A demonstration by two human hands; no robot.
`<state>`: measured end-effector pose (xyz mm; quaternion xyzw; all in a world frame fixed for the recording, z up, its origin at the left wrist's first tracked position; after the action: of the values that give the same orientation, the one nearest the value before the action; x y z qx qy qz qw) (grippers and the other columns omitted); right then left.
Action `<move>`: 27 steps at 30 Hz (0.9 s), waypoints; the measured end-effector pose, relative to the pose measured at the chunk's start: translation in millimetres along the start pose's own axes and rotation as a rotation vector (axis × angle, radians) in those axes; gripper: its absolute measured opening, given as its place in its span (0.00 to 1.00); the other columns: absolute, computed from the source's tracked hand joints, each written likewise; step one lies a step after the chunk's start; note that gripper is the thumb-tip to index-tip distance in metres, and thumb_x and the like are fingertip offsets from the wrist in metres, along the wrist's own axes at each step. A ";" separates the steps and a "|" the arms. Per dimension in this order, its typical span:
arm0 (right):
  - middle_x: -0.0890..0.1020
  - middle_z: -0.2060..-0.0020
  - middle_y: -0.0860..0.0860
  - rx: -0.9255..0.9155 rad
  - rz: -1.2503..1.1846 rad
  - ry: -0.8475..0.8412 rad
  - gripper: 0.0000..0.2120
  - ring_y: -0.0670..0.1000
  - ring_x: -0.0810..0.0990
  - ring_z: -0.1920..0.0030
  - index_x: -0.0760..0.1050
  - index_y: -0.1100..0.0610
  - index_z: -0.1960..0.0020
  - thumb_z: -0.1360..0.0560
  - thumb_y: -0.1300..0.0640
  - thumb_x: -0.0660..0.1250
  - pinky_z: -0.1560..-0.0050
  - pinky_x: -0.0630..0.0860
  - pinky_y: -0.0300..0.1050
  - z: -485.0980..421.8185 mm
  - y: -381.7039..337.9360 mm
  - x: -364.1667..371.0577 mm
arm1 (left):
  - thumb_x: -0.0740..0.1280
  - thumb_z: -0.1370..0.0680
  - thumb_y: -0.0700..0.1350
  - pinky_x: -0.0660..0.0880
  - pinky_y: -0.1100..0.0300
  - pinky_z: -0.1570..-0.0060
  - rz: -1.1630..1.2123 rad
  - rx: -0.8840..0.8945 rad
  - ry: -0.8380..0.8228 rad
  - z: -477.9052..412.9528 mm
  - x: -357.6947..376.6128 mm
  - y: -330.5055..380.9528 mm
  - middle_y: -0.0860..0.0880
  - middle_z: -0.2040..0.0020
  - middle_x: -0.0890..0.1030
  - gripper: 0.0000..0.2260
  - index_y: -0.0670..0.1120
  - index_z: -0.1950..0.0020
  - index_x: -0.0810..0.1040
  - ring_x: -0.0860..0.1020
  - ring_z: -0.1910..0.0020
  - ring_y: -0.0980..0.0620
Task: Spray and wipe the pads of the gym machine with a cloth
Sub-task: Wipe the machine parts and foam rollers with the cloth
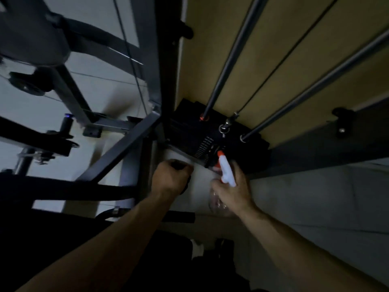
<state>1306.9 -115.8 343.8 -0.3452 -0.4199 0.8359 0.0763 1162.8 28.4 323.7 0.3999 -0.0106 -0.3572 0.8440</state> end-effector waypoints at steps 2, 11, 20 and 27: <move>0.79 0.41 0.35 0.073 -0.049 0.016 0.25 0.41 0.79 0.42 0.70 0.40 0.33 0.28 0.54 0.69 0.35 0.78 0.53 -2.8 28.1 -31.1 | 0.75 0.23 0.51 0.81 0.55 0.66 -0.075 0.010 -0.026 -2.1 27.0 3.6 0.48 0.63 0.85 0.06 0.51 0.52 0.81 0.84 0.66 0.50; 0.79 0.54 0.48 0.014 0.326 -0.111 0.27 0.51 0.79 0.55 0.70 0.44 0.28 0.26 0.56 0.66 0.52 0.80 0.56 -26.5 88.1 -65.1 | 0.70 0.19 0.55 0.69 0.68 0.67 -0.388 0.244 0.096 -36.8 97.3 13.8 0.55 0.61 0.80 0.09 0.50 0.49 0.82 0.74 0.65 0.61; 0.74 0.57 0.44 -0.147 0.372 -0.078 0.16 0.48 0.75 0.59 0.72 0.50 0.38 0.25 0.56 0.69 0.62 0.68 0.41 -28.5 67.0 -46.9 | 0.72 0.26 0.56 0.81 0.52 0.54 -0.307 0.191 0.185 -51.3 99.3 10.1 0.52 0.55 0.85 0.10 0.56 0.47 0.80 0.84 0.55 0.50; 0.79 0.60 0.48 -0.147 0.430 -0.038 0.09 0.52 0.78 0.60 0.75 0.52 0.49 0.21 0.47 0.69 0.59 0.77 0.50 -19.0 46.4 -20.4 | 0.74 0.23 0.45 0.74 0.59 0.72 -0.002 -0.045 0.202 -32.9 35.7 -48.3 0.47 0.68 0.83 0.06 0.42 0.53 0.84 0.81 0.72 0.49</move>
<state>1341.9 -141.5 311.5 -0.4157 -0.3976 0.8064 -0.1369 1170.6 8.0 258.8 0.4148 0.0829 -0.3161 0.8492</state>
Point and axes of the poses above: each hand's wrist, its own z-axis away from the middle knuckle, its own x-axis out of the palm, y = z × x, the point moved 4 cm from there along -z, towards the middle knuckle
